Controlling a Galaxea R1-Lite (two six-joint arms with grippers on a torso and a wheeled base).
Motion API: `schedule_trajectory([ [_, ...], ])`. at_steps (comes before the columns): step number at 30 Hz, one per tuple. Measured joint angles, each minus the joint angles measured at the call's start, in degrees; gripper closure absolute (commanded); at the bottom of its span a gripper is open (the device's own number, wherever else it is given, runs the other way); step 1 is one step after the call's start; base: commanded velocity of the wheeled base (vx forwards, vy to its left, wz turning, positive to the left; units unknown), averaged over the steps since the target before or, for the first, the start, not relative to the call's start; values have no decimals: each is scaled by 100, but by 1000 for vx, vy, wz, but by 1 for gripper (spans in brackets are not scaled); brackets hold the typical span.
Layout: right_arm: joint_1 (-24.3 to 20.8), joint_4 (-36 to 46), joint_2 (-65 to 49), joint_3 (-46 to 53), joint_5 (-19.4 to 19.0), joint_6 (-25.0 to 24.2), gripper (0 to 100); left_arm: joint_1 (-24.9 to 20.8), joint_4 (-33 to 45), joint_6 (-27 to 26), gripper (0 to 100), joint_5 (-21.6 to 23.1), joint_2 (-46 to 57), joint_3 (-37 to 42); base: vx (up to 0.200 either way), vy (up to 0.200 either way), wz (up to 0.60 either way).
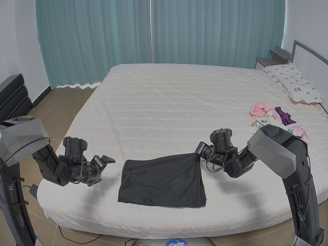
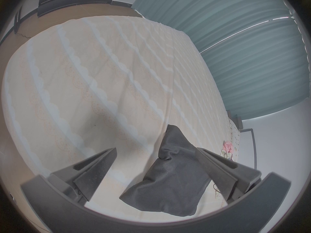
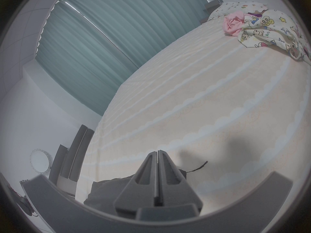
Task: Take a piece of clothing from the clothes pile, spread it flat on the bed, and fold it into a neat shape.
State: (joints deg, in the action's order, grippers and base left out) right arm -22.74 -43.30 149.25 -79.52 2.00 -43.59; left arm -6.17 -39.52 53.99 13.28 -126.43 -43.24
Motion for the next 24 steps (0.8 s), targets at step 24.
schedule_trajectory([
  [24, 144, -273, 196, -27, 57, -24, 100, -6, -9, -13, 0, -26, -20, 0, 0, 0, 0],
])
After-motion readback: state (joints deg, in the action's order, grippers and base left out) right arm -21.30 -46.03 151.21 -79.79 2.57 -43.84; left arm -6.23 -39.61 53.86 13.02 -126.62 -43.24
